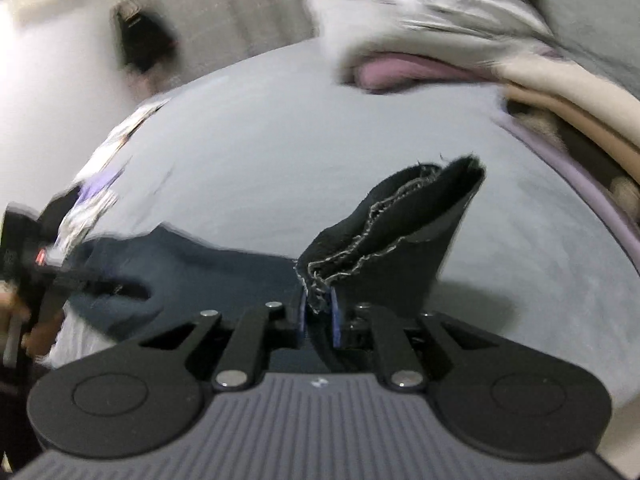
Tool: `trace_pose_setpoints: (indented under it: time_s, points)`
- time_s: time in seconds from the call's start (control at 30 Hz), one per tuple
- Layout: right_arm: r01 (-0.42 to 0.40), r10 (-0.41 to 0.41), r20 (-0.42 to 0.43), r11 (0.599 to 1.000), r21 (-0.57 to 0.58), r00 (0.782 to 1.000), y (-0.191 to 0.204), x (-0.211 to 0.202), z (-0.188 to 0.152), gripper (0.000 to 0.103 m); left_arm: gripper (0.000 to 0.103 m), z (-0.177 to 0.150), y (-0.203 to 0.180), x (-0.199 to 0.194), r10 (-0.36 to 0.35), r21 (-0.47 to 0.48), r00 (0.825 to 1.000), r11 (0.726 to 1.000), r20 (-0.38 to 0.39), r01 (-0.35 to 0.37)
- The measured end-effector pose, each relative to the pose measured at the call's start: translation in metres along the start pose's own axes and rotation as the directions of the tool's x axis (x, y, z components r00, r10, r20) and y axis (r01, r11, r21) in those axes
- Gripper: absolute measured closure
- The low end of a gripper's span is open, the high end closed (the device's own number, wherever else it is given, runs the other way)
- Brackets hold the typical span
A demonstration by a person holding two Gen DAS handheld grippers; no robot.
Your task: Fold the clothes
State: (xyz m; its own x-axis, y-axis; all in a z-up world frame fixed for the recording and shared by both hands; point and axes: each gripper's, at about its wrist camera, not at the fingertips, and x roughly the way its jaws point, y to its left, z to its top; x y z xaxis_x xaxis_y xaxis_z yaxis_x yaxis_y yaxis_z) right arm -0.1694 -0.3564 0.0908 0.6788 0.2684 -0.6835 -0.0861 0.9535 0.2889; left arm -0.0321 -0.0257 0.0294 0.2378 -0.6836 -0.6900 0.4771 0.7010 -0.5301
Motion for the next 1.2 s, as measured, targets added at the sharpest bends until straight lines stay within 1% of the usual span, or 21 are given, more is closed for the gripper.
trace_pose_setpoints:
  time_s: [0.07, 0.17, 0.2, 0.27, 0.33, 0.4, 0.47, 0.53, 0.6, 0.7, 0.73, 0.77, 0.83, 0.87, 0.9, 0.93, 0.97, 1.0, 1.07, 1.17, 1.2]
  points:
    - [-0.04, 0.039, -0.031, 0.997, -0.059, 0.999, 0.023, 0.011, 0.001, 0.09, 0.026, -0.003, 0.002, 0.002, -0.121, -0.026, 0.992, 0.992, 0.03, 0.122]
    - [-0.099, 0.088, -0.093, 0.987, -0.125, 0.992, 0.052, 0.032, -0.001, 0.09, 0.025, -0.008, 0.004, 0.015, -0.264, -0.086, 0.964, 0.96, 0.047, 0.267]
    - [-0.112, 0.095, -0.118, 0.983, -0.147, 0.988, 0.061, 0.04, -0.003, 0.09, 0.025, -0.01, 0.005, 0.022, -0.281, -0.102, 0.959, 0.954, 0.039, 0.284]
    - [-0.124, 0.098, -0.155, 0.978, -0.167, 0.983, 0.071, 0.053, -0.009, 0.09, 0.025, -0.017, 0.007, 0.044, -0.275, -0.142, 0.961, 0.952, -0.002, 0.272]
    - [-0.133, 0.1, -0.183, 0.975, -0.176, 0.978, 0.078, 0.062, -0.014, 0.09, 0.025, -0.025, 0.013, 0.059, -0.299, -0.19, 0.954, 0.938, -0.024, 0.289]
    - [-0.151, 0.114, -0.212, 0.974, -0.168, 0.971, 0.082, 0.07, -0.02, 0.09, 0.025, -0.03, 0.016, 0.067, -0.345, -0.241, 0.939, 0.911, -0.003, 0.334]
    - [-0.168, 0.127, -0.225, 0.971, -0.171, 0.966, 0.088, 0.073, -0.025, 0.09, 0.027, -0.033, 0.015, 0.073, -0.37, -0.26, 0.929, 0.895, 0.021, 0.363]
    - [-0.18, 0.137, -0.232, 0.968, -0.174, 0.963, 0.092, 0.074, -0.028, 0.09, 0.027, -0.033, 0.011, 0.076, -0.369, -0.262, 0.929, 0.894, 0.031, 0.364]
    - [-0.189, 0.146, -0.227, 0.966, -0.179, 0.963, 0.093, 0.072, -0.031, 0.09, 0.032, -0.034, 0.007, 0.078, -0.344, -0.258, 0.938, 0.904, 0.036, 0.342]
    - [-0.232, 0.19, -0.241, 0.96, -0.16, 0.952, 0.09, 0.067, -0.032, 0.091, 0.049, -0.036, 0.005, 0.079, -0.287, -0.264, 0.957, 0.921, 0.038, 0.286]
    - [-0.247, 0.205, -0.247, 0.957, -0.153, 0.947, 0.089, 0.066, -0.034, 0.09, 0.061, -0.037, 0.004, 0.079, -0.264, -0.258, 0.964, 0.929, 0.037, 0.265]
    - [-0.252, 0.209, -0.252, 0.955, -0.154, 0.945, 0.089, 0.065, -0.036, 0.089, 0.077, -0.037, 0.003, 0.079, -0.239, -0.254, 0.97, 0.937, 0.037, 0.24]
    - [-0.253, 0.208, -0.256, 0.954, -0.159, 0.944, 0.092, 0.063, -0.04, 0.087, 0.085, -0.038, 0.002, 0.08, -0.187, -0.257, 0.982, 0.948, 0.034, 0.189]
    - [-0.258, 0.214, -0.253, 0.953, -0.157, 0.943, 0.091, 0.06, -0.04, 0.086, 0.087, -0.038, 0.003, 0.081, -0.17, -0.267, 0.985, 0.948, 0.027, 0.171]
    - [-0.265, 0.224, -0.247, 0.953, -0.147, 0.943, 0.089, 0.058, -0.039, 0.081, 0.087, -0.039, 0.003, 0.082, -0.156, -0.273, 0.988, 0.949, 0.018, 0.155]
    - [-0.272, 0.234, -0.24, 0.953, -0.137, 0.942, 0.086, 0.055, -0.037, 0.078, 0.086, -0.039, 0.002, 0.08, -0.145, -0.27, 0.989, 0.952, 0.01, 0.142]
    - [-0.271, 0.237, -0.227, 0.954, -0.13, 0.945, 0.082, 0.051, -0.035, 0.078, 0.077, -0.038, 0.001, 0.078, -0.136, -0.264, 0.991, 0.956, 0.004, 0.132]
    - [-0.265, 0.235, -0.213, 0.956, -0.129, 0.949, 0.079, 0.047, -0.033, 0.077, 0.071, -0.036, 0.0, 0.073, -0.124, -0.252, 0.992, 0.96, 0.009, 0.122]
    - [-0.251, 0.226, -0.19, 0.961, -0.119, 0.955, 0.07, 0.041, -0.031, 0.075, 0.041, -0.03, -0.001, 0.059, -0.095, -0.219, 0.995, 0.97, 0.04, 0.101]
    - [-0.206, 0.192, -0.143, 0.975, -0.088, 0.971, 0.055, 0.042, -0.027, 0.074, 0.027, -0.018, -0.002, 0.041, -0.063, -0.14, 0.991, 0.987, 0.114, 0.078]
    - [-0.189, 0.177, -0.134, 0.978, -0.086, 0.975, 0.052, 0.043, -0.027, 0.073, 0.025, -0.015, -0.002, 0.04, -0.061, -0.116, 0.991, 0.991, 0.117, 0.074]
